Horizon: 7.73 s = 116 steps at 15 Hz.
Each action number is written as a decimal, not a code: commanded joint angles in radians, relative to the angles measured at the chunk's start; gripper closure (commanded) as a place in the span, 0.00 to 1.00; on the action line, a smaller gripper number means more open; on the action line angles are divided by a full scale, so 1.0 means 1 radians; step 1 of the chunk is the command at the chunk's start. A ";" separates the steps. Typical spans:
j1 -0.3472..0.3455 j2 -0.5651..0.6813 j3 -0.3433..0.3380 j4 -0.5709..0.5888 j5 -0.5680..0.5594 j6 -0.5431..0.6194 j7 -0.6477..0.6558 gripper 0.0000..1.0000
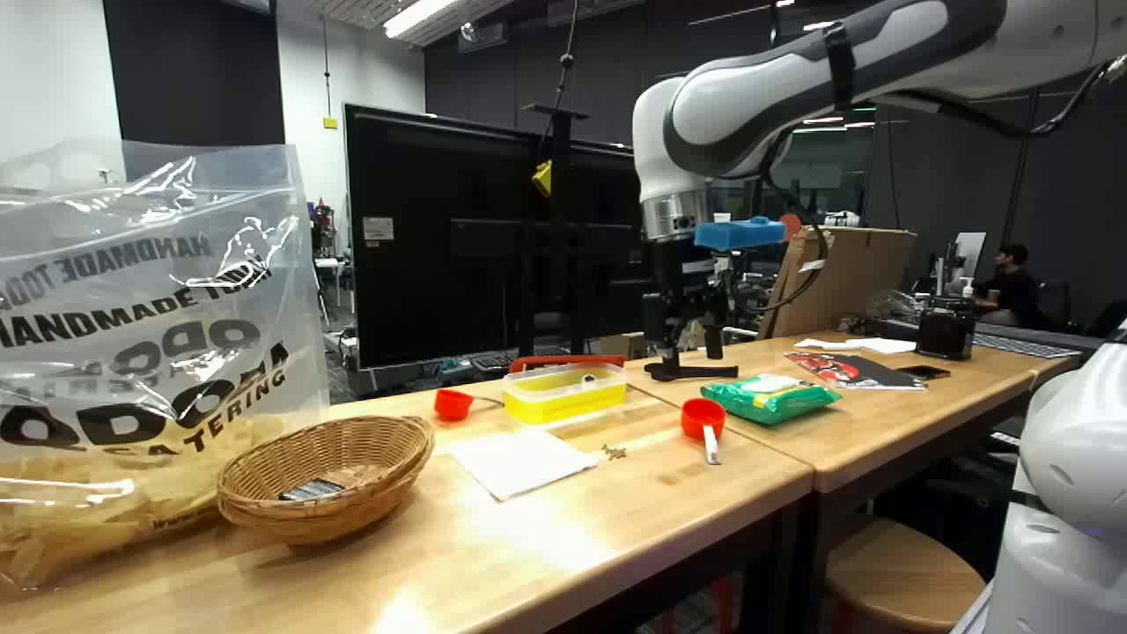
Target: Slide the paper forward
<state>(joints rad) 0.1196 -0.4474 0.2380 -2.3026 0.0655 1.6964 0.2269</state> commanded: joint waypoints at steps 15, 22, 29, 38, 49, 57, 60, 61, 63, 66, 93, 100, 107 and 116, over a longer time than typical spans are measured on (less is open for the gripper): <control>0.011 0.002 -0.009 0.002 -0.004 -0.001 0.004 0.00; 0.011 0.002 -0.009 0.002 -0.004 -0.001 0.004 0.00; 0.011 0.012 -0.012 0.002 0.008 -0.004 0.003 0.00; 0.022 0.011 -0.005 -0.020 -0.107 0.195 -0.055 0.00; 0.042 0.128 0.001 -0.098 0.008 0.606 -0.012 0.00; 0.049 0.373 0.038 -0.037 0.007 0.875 0.233 0.00; 0.059 0.406 0.039 -0.021 -0.023 0.888 0.322 0.00; 0.063 0.408 0.037 -0.018 -0.036 0.885 0.349 0.00; 0.070 0.409 0.033 -0.012 -0.049 0.878 0.385 0.00; 0.077 0.420 0.031 0.002 -0.036 0.855 0.388 0.00; 0.097 0.505 0.002 0.076 -0.016 0.677 0.371 0.00; 0.104 0.525 -0.005 0.093 -0.011 0.672 0.366 0.32; 0.103 0.521 -0.011 0.108 -0.016 0.654 0.369 0.86; 0.102 0.515 -0.015 0.113 -0.025 0.620 0.388 1.00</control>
<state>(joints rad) 0.2087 0.0717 0.2364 -2.2069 0.0408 2.3655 0.5995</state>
